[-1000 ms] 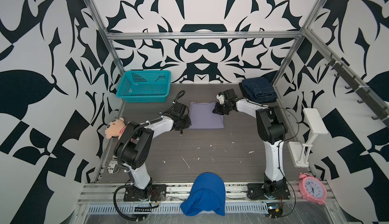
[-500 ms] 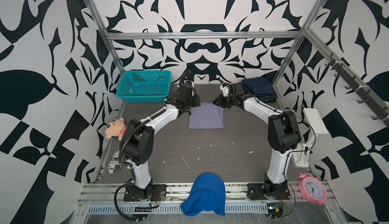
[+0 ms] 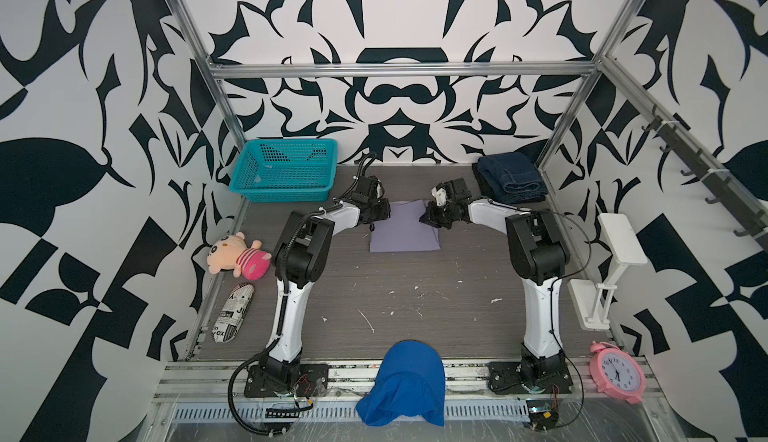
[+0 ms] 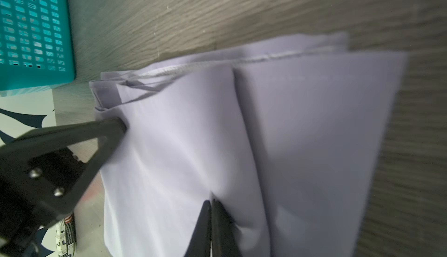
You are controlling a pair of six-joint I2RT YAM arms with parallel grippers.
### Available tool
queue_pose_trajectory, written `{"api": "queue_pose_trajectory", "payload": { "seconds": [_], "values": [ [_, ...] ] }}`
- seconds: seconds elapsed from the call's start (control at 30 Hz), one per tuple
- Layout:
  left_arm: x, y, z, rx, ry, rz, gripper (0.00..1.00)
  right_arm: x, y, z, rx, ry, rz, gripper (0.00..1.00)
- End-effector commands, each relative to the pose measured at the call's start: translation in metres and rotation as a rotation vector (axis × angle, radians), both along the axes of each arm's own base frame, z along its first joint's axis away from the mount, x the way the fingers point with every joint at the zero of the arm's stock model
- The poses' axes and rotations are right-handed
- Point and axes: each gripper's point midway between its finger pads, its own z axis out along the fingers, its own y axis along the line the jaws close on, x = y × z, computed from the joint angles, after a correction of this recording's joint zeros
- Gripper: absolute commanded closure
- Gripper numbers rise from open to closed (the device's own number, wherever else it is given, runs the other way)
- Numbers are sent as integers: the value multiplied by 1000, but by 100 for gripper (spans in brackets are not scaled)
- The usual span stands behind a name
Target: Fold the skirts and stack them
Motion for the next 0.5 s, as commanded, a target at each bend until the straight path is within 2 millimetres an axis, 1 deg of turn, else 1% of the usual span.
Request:
{"api": "queue_pose_trajectory", "payload": {
  "seconds": [0.0,0.13,0.23,0.33,0.4,0.47],
  "values": [
    [2,35,3,50,-14,67,82,9,-9,11,-21,-50,-22,91],
    [0,52,15,61,-31,89,80,10,-15,11,-25,-50,-31,92],
    [-1,62,29,97,-55,107,80,11,-15,19,-27,-59,-27,92],
    [-3,63,49,87,-75,115,80,10,-13,37,-5,-79,-19,92],
    [-7,54,68,65,-102,92,78,7,-12,58,12,-110,-14,90],
    [-13,44,85,74,-134,73,78,2,-13,77,16,-143,-3,85]
  ]
}}
